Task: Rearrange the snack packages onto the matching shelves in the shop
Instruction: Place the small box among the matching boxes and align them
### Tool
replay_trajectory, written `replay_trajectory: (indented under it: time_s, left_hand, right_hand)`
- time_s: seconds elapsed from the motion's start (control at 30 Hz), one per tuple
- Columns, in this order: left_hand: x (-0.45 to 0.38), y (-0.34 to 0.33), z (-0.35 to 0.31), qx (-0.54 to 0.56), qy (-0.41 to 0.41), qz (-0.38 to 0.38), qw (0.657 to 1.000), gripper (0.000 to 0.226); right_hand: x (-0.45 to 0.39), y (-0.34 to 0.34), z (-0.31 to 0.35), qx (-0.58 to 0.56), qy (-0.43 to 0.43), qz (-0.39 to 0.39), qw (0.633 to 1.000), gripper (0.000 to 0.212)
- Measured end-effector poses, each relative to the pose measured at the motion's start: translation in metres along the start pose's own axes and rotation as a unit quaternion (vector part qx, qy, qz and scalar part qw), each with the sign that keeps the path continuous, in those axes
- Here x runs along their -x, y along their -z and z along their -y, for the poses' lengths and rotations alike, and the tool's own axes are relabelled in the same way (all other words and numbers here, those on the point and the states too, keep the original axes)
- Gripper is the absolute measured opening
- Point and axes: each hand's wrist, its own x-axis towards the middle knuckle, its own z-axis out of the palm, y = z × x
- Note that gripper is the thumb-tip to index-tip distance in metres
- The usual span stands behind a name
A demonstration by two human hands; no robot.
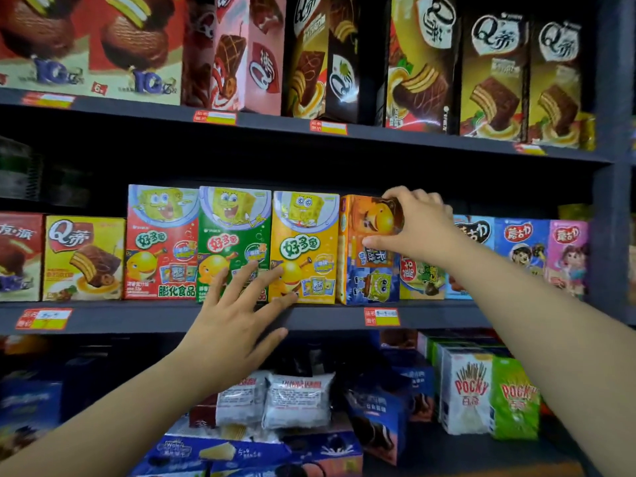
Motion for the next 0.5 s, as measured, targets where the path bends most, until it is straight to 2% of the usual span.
replay_trajectory:
  time_s: [0.2, 0.3, 0.4, 0.5]
  left_hand:
    - [-0.003, -0.005, -0.002, 0.004, 0.009, 0.002, 1.000, 0.059]
    - [-0.002, -0.003, 0.000, 0.024, 0.010, -0.008, 1.000, 0.056]
    - [0.002, 0.002, 0.006, 0.055, 0.062, -0.041, 0.996, 0.054]
    - [0.005, 0.005, 0.009, 0.073, 0.099, -0.048, 0.991, 0.053]
  right_hand:
    - [0.000, -0.006, 0.008, -0.046, 0.004, -0.032, 0.998, 0.081]
    - [0.007, -0.013, 0.005, -0.093, 0.004, -0.027, 0.995, 0.091]
    - [0.024, -0.024, 0.005, -0.109, 0.010, -0.061, 0.992, 0.107]
    - [0.044, -0.041, 0.008, -0.130, 0.017, -0.057, 0.990, 0.108]
